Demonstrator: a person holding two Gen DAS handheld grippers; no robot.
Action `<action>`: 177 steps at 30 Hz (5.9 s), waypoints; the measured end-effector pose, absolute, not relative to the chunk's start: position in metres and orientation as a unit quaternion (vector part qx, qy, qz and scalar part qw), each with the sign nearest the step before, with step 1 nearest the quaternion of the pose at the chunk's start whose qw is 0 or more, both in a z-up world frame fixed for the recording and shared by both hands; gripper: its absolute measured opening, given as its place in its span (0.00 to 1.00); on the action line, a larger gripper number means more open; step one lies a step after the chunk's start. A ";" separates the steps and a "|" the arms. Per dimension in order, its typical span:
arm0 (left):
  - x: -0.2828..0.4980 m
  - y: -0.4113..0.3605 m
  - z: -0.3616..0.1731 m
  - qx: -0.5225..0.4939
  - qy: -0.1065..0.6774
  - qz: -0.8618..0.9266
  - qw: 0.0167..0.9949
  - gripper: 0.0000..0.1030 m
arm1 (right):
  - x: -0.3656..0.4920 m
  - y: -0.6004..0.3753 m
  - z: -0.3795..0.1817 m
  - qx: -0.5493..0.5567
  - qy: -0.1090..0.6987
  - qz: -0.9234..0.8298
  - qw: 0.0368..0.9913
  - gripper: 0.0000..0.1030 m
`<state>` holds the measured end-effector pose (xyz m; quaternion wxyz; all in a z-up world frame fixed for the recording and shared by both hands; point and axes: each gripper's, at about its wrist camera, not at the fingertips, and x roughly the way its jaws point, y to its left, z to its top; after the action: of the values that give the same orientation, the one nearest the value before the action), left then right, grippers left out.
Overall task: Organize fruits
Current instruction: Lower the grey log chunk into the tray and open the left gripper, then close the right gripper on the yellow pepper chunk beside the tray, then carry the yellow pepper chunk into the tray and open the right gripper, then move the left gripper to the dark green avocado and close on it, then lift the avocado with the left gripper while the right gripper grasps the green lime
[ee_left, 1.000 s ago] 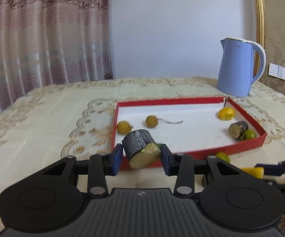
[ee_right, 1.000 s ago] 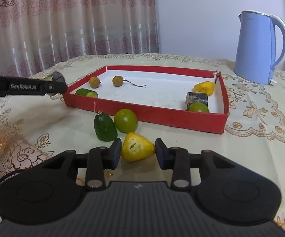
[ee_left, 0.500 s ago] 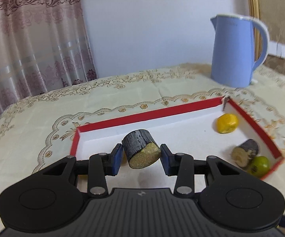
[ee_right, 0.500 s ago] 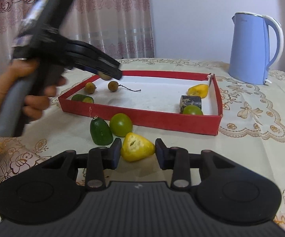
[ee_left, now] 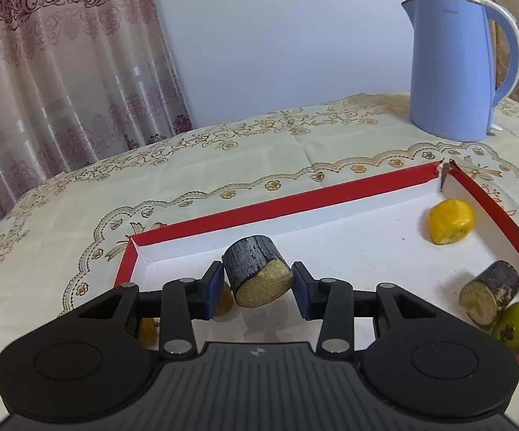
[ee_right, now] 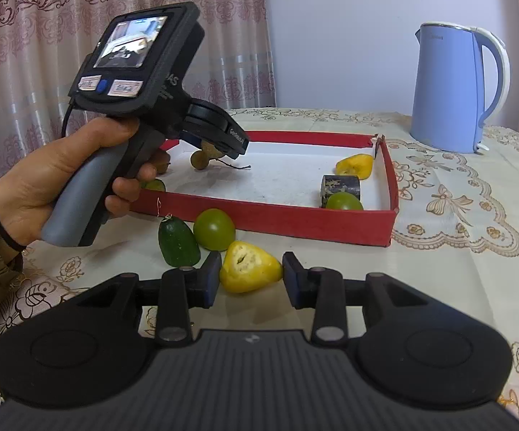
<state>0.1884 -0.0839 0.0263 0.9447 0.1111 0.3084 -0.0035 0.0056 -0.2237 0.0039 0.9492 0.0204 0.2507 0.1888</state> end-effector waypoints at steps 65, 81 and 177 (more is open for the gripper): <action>0.076 0.029 0.014 -0.021 0.246 0.140 0.959 0.99 | 0.024 -0.213 0.029 -0.055 0.232 0.151 0.959 0.43; 0.076 0.022 0.013 -0.005 0.246 0.144 0.958 0.99 | 0.195 -0.213 0.025 -0.017 0.299 0.099 0.949 0.68; 0.040 -0.002 0.002 0.008 0.277 -0.047 0.960 0.29 | 0.016 -0.176 0.009 -0.089 0.228 0.147 0.958 0.80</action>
<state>0.0405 -0.0021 0.0024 0.9597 0.0081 0.2769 -0.0470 0.0159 -0.1755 0.0085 0.9584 -0.0888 0.2276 0.1474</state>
